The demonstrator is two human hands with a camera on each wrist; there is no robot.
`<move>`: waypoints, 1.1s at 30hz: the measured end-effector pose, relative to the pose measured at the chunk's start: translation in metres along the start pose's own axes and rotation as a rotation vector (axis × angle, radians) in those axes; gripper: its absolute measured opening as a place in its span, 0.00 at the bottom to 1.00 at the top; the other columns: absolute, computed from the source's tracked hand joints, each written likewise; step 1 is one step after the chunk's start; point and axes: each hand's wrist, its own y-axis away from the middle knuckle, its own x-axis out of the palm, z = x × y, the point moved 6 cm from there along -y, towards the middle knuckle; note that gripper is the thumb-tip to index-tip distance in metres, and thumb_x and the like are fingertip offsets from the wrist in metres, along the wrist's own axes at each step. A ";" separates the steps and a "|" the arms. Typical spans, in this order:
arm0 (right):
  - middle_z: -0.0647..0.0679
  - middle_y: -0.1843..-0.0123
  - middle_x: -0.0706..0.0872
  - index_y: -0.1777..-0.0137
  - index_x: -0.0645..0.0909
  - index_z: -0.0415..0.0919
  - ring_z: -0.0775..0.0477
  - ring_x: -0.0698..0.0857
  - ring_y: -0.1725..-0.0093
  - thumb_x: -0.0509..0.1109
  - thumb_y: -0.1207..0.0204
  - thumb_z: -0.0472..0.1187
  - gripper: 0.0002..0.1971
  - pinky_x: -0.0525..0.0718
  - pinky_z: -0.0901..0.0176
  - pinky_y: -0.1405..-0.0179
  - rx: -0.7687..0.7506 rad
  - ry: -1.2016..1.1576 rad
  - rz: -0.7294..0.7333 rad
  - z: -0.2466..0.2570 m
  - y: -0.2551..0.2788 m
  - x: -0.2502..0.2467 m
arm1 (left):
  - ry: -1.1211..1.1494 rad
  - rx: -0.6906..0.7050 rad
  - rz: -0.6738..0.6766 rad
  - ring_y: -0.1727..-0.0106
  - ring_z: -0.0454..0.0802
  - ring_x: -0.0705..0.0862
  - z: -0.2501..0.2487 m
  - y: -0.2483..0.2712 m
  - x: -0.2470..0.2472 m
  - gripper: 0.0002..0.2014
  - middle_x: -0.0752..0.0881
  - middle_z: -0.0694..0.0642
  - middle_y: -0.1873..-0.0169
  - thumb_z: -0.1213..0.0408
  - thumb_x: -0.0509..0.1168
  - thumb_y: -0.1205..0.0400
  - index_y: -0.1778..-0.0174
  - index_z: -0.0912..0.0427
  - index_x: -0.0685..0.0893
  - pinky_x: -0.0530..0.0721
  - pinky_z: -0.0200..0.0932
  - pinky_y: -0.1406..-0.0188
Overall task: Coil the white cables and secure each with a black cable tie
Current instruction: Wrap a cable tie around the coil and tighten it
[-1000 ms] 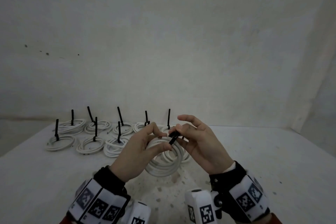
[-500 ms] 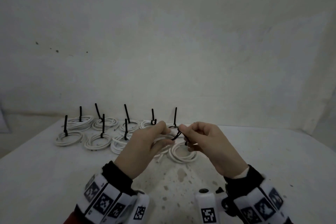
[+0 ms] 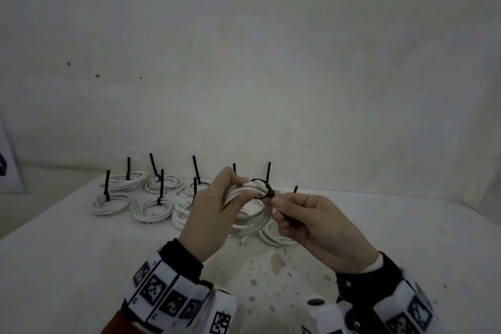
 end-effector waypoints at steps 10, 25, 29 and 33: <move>0.48 0.68 0.79 0.37 0.84 0.35 0.54 0.76 0.69 0.65 0.22 0.26 0.16 0.72 0.67 0.70 0.025 0.076 0.073 -0.014 0.000 0.013 | 0.225 -0.193 -0.084 0.69 0.42 0.77 0.015 0.000 0.004 0.08 0.87 0.48 0.58 0.64 0.66 0.19 0.61 0.58 0.73 0.77 0.44 0.66; 0.43 0.66 0.83 0.51 0.83 0.30 0.50 0.79 0.70 0.59 0.16 0.36 0.12 0.83 0.59 0.63 0.058 -0.145 0.054 -0.011 0.004 0.025 | 0.190 0.080 -0.031 0.61 0.35 0.86 -0.019 0.004 0.009 0.08 0.87 0.37 0.58 0.74 0.66 0.20 0.58 0.56 0.78 0.80 0.25 0.63; 0.51 0.75 0.67 0.57 0.79 0.35 0.56 0.63 0.76 0.58 0.16 0.38 0.12 0.61 0.67 0.78 0.094 -0.137 -0.001 -0.012 0.003 0.020 | 0.032 0.181 0.015 0.52 0.36 0.85 -0.018 0.005 0.010 0.03 0.85 0.39 0.50 0.56 0.65 0.22 0.55 0.43 0.78 0.78 0.26 0.53; 0.52 0.77 0.60 0.59 0.79 0.35 0.58 0.59 0.79 0.61 0.18 0.39 0.11 0.58 0.68 0.81 0.081 -0.155 -0.043 -0.007 0.004 0.014 | 0.015 0.222 0.061 0.49 0.35 0.85 -0.014 0.002 0.008 0.04 0.84 0.41 0.46 0.56 0.63 0.22 0.52 0.45 0.79 0.78 0.26 0.50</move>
